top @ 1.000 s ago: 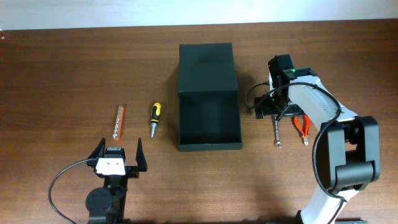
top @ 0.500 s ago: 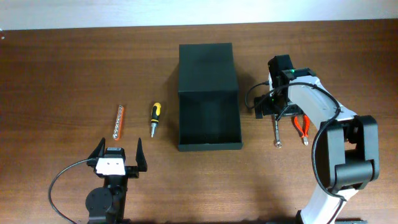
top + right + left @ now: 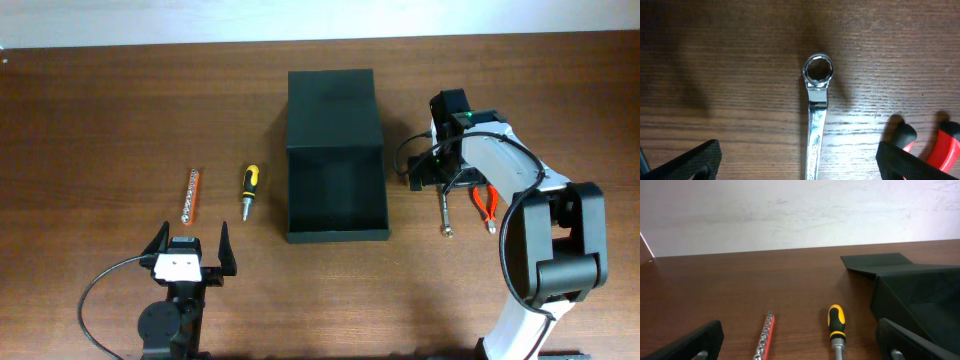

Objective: Pack container
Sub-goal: 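Lower the right gripper onto the wrench shaft and align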

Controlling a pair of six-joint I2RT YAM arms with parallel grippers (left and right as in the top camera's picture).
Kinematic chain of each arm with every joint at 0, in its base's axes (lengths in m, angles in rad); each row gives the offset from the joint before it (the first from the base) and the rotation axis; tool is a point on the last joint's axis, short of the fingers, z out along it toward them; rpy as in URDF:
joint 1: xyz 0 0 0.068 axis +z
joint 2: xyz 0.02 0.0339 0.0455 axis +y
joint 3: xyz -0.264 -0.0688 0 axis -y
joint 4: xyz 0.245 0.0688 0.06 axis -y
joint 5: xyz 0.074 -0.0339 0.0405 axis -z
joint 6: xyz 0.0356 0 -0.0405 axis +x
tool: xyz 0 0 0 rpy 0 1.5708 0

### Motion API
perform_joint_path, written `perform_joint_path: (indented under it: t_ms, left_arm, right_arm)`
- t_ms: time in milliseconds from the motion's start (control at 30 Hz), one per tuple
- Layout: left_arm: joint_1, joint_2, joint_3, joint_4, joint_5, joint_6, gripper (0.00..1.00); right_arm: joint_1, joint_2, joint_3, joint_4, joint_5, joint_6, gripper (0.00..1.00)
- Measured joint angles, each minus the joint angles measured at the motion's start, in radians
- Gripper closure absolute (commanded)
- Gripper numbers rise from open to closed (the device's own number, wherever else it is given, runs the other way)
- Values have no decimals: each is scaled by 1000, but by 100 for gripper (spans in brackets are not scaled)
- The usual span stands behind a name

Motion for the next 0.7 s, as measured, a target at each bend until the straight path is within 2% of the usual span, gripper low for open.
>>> perform_joint_path:
  t_ms: [700]
  left_arm:
    - [0,0,0,0,0,0,1]
  right_arm:
    - [-36,0,-22,18,-17,1,1]
